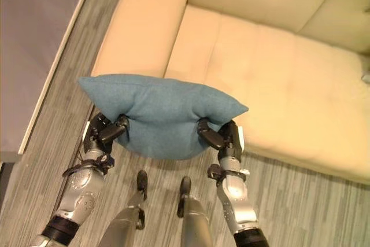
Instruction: Pick up all the scattered cushions and arrange them neatly on the sofa.
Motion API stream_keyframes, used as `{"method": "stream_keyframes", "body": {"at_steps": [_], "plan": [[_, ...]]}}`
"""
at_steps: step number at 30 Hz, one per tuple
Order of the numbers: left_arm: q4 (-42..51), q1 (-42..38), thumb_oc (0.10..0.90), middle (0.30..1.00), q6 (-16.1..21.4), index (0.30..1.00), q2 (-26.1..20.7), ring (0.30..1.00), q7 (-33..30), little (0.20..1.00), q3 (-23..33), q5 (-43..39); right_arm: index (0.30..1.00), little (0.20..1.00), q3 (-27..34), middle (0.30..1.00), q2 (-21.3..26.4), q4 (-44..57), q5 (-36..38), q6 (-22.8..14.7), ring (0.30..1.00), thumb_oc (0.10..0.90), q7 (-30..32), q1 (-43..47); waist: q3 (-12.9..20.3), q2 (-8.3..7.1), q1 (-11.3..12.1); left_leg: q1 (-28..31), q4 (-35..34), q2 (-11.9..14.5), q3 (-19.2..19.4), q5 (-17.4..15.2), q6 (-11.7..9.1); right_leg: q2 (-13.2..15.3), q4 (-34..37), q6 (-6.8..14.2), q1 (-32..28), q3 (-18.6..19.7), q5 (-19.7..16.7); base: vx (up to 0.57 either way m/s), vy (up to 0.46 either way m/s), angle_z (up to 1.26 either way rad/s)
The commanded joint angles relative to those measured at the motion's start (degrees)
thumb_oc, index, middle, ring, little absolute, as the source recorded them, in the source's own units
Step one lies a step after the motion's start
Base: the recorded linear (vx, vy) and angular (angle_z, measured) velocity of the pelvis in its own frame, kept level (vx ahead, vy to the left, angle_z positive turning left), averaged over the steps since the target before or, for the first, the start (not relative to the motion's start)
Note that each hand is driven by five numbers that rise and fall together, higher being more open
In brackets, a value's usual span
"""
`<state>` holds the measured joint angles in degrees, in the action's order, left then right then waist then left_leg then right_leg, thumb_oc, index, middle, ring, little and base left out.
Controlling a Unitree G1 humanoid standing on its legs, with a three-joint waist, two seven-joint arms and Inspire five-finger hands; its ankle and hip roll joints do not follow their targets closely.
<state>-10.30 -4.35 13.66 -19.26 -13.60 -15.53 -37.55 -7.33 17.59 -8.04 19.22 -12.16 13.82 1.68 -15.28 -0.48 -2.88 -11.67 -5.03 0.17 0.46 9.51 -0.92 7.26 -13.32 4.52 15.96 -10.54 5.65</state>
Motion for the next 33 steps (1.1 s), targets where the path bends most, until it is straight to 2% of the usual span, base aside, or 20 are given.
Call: {"method": "stream_keyframes", "body": {"at_steps": [1, 4, 9, 13, 15, 16, 17, 20, 21, 22, 24, 25, 28, 32, 33], "plan": [[6.7, -1.7, 0.400, 0.300, 4.6, 0.300, 0.9, 0.300, 7.3, 0.300, -2.8, 5.9, 0.300, 0.300, -1.8, 0.300, -0.3, 9.5, -3.3, -5.5, 0.300, 0.400, -4.8, 2.4, 10.1, -1.16, -0.1, 4.2, 2.3, -1.0, 0.0, -9.6, -2.1, 2.2, 11.1, 5.5, -6.7, -1.8, -7.4, 0.09, 0.003, -0.09], [6.8, 1.9, 0.400, 0.300, 3.6, 0.300, 1.0, 0.300, 8.2, 0.300, -1.9, 5.8, 0.300, 0.300, -1.1, 0.300, 0.1, 9.7, -4.4, -4.4, 0.300, 0.400, -6.0, 0.0, 12.5, -1.18, -0.1, 9.6, 1.0, -1.1, 1.2, -10.9, -1.7, 1.5, 13.0, 5.5, -11.6, -1.0, -6.9, 0.14, 0.027, -0.09], [5.6, 5.0, 0.400, 0.300, 2.0, 0.300, 0.7, 0.300, 8.8, 0.300, -1.9, 8.4, 0.300, 0.300, -0.4, 0.300, 0.0, 9.2, -5.7, -3.2, 0.300, 0.400, -6.9, -3.1, 13.7, -1.10, -0.1, 13.9, 0.7, -1.4, 2.6, -12.8, -0.7, 1.2, 14.6, 5.9, -15.1, 1.0, -7.1, 0.08, 0.039, -0.26], [4.2, 5.9, 0.400, 0.300, 0.9, 0.300, 0.6, 0.300, 9.7, 0.300, -3.0, 10.5, 0.300, 0.300, 0.7, 0.300, -0.5, 9.2, -8.3, -2.4, 0.300, 0.400, -7.3, -5.7, 12.4, -0.60, -1.2, 14.5, 0.9, -2.3, 4.5, -13.4, 0.7, 1.7, 13.5, 7.3, -13.4, 4.8, -8.8, -0.03, 0.109, -0.50], [4.2, 5.9, 0.400, 0.300, 0.8, 0.300, 0.4, 0.300, 9.8, 0.300, -3.1, 10.6, 0.300, 0.300, 0.8, 0.300, -0.7, 9.0, -8.2, -2.4, 0.300, 0.400, -7.4, -5.9, 12.2, -0.58, -1.2, 14.3, 1.0, -2.3, 5.0, -13.4, 0.9, 1.7, 13.0, 7.7, -12.8, 5.3, -9.0, -0.08, 0.074, -0.74], [4.4, 5.6, 0.400, 0.300, 0.6, 0.300, -0.1, 0.300, 9.7, 0.300, -2.9, 11.1, 0.300, 0.300, 0.3, 0.300, -1.2, 8.6, -8.1, -2.4, 0.300, 0.400, -7.4, -5.5, 10.9, -0.48, -1.0, 13.7, 1.9, -2.0, 6.9, -13.6, 1.6, 1.5, 9.5, 7.9, -10.5, 5.3, -8.7, -0.10, 0.059, -0.68], [4.4, 5.6, 0.400, 0.300, 0.6, 0.300, -0.1, 0.300, 9.7, 0.300, -2.9, 11.1, 0.300, 0.300, 0.3, 0.300, -1.2, 8.6, -8.1, -2.4, 0.300, 0.400, -7.4, -5.5, 10.9, -0.49, -0.9, 13.7, 1.9, -2.0, 7.0, -13.6, 1.6, 1.5, 9.3, 7.9, -10.4, 5.4, -8.7, -0.13, 0.034, -0.83], [4.4, 5.2, 0.400, 0.300, 0.6, 0.300, -0.9, 0.300, 10.1, 0.300, -2.4, 11.4, 0.300, 0.300, -0.3, 0.300, -1.3, 8.6, -7.8, -2.6, 0.300, 0.400, -8.1, -4.9, 9.9, -0.57, 0.0, 13.3, 3.0, -1.0, 8.9, -13.8, 1.8, 2.0, 5.1, 7.0, -9.3, -0.4, -7.1, -0.10, -0.029, -1.04], [4.3, 5.2, 0.400, 0.300, 0.6, 0.300, -0.8, 0.300, 10.3, 0.300, -2.0, 11.4, 0.300, 0.300, -0.6, 0.300, -1.1, 8.4, -8.2, -2.7, 0.300, 0.400, -8.5, -4.6, 9.7, -1.07, 0.6, 13.0, 3.8, -0.7, 10.3, -13.9, 1.6, 2.1, 4.4, 6.5, -9.9, -4.8, -5.8, -0.09, -0.082, -0.75], [4.4, 5.5, 0.400, 0.300, 0.5, 0.300, -0.7, 0.300, 10.4, 0.300, -1.8, 11.3, 0.300, 0.300, -0.7, 0.300, -1.1, 8.4, -8.3, -2.7, 0.300, 0.400, -8.4, -4.4, 9.9, -1.36, 0.9, 13.0, 4.0, -0.5, 11.2, -13.9, 1.5, 2.5, 5.3, 6.2, -10.7, -7.2, -5.8, -0.07, -0.067, -0.63], [4.4, 5.9, 0.400, 0.300, 0.5, 0.300, -0.4, 0.300, 10.4, 0.300, -1.8, 11.3, 0.300, 0.300, -0.7, 0.300, -1.2, 8.5, -8.3, -2.7, 0.300, 0.400, -8.4, -4.5, 10.1, -1.65, 1.4, 13.0, 4.2, -0.4, 11.8, -13.9, 1.3, 2.5, 6.5, 5.8, -11.5, -8.7, -5.4, 0.00, -0.164, -0.38], [3.9, 6.5, 0.400, 0.300, 0.2, 0.300, 0.3, 0.300, 11.0, 0.300, -1.8, 11.0, 0.300, 0.300, -0.5, 0.300, -0.5, 9.0, -8.4, -2.7, 0.300, 0.400, -8.3, -4.4, 10.6, -2.10, 1.4, 12.9, 5.5, 0.3, 11.8, -14.0, 0.4, 0.7, 9.8, 5.0, -13.8, -7.6, -4.5, 0.02, -0.241, -0.22], [3.5, 6.4, 0.400, 0.300, 0.1, 0.300, 1.0, 0.300, 10.7, 0.300, -1.9, 10.2, 0.300, 0.300, 0.0, 0.300, 0.1, 9.3, -8.3, -2.8, 0.300, 0.400, -7.7, -4.6, 10.5, -1.84, 1.2, 12.3, 6.7, 1.1, 11.6, -13.8, -0.4, 0.0, 10.8, 4.3, -14.4, -7.1, -4.3, 0.01, -0.189, 0.01], [3.3, 6.2, 0.400, 0.300, -0.1, 0.300, 2.5, 0.300, 10.3, 0.300, -3.1, 8.9, 0.300, 0.300, 0.4, 0.300, 1.8, 10.3, -8.0, -2.8, 0.300, 0.400, -7.0, -4.8, 9.1, -1.70, 0.3, 8.5, 16.6, 4.3, 10.1, -15.1, -2.4, -1.5, 13.1, 2.0, -17.0, -7.6, -3.1, 0.01, -0.183, 0.26], [3.3, 6.2, 0.400, 0.300, -0.1, 0.300, 2.5, 0.300, 10.3, 0.300, -3.1, 8.9, 0.300, 0.300, 0.4, 0.300, 1.8, 10.3, -8.0, -2.8, 0.300, 0.400, -7.0, -4.8, 9.1, -1.68, 0.3, 8.5, 16.6, 4.3, 10.1, -15.1, -2.4, -1.5, 13.1, 2.0, -17.0, -7.6, -3.1, 0.06, -0.133, 0.23]]}}
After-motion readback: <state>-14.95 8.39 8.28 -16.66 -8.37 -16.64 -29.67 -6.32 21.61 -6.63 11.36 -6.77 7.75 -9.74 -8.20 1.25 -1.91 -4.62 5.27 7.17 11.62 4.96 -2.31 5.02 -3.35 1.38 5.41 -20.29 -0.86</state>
